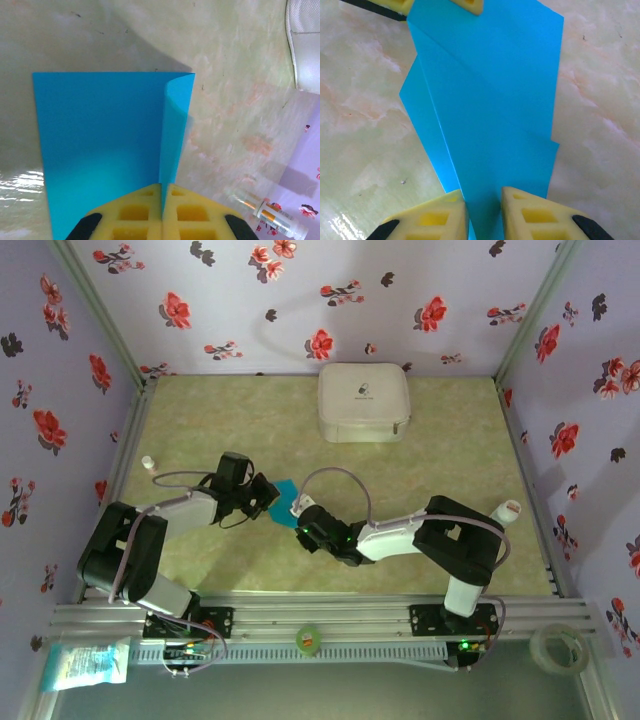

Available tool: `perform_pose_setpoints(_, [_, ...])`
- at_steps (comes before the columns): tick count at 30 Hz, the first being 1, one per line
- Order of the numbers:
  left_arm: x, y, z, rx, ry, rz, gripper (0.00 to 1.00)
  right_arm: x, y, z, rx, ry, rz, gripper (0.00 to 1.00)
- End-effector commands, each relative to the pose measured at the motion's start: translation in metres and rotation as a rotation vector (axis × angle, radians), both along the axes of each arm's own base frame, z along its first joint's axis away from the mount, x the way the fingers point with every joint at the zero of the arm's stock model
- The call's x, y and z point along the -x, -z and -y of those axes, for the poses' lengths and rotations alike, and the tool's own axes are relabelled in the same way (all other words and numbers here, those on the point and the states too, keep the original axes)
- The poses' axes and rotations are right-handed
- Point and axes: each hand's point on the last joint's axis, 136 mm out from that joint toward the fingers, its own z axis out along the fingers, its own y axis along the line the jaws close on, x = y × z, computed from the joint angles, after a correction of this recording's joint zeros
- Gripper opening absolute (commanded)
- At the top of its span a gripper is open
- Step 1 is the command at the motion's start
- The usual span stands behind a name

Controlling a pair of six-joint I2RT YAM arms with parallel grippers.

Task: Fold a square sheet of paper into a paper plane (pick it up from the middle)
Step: Fourth fold the wing at the center of the table.

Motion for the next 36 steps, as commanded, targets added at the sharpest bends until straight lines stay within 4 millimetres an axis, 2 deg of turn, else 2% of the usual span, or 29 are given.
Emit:
perform_pose_setpoints(1, [0.000, 0.000, -0.001, 0.019, -0.012, -0.006, 0.01, -0.001, -0.007, -0.003, 0.009, -0.004, 0.025, 0.23])
perform_pose_setpoints(21, [0.000, 0.000, -0.002, 0.015, -0.014, -0.009, 0.01, 0.001, -0.003, 0.002, 0.007, 0.000, 0.022, 0.19])
perform_pose_setpoints(31, [0.002, -0.004, -0.002, 0.020, -0.011, -0.004, 0.01, -0.007, -0.004, 0.010, 0.031, 0.048, 0.058, 0.21])
perform_pose_setpoints(36, [0.001, -0.004, -0.002, 0.019, -0.012, -0.003, 0.00, -0.006, -0.002, 0.010, 0.034, 0.044, 0.053, 0.18])
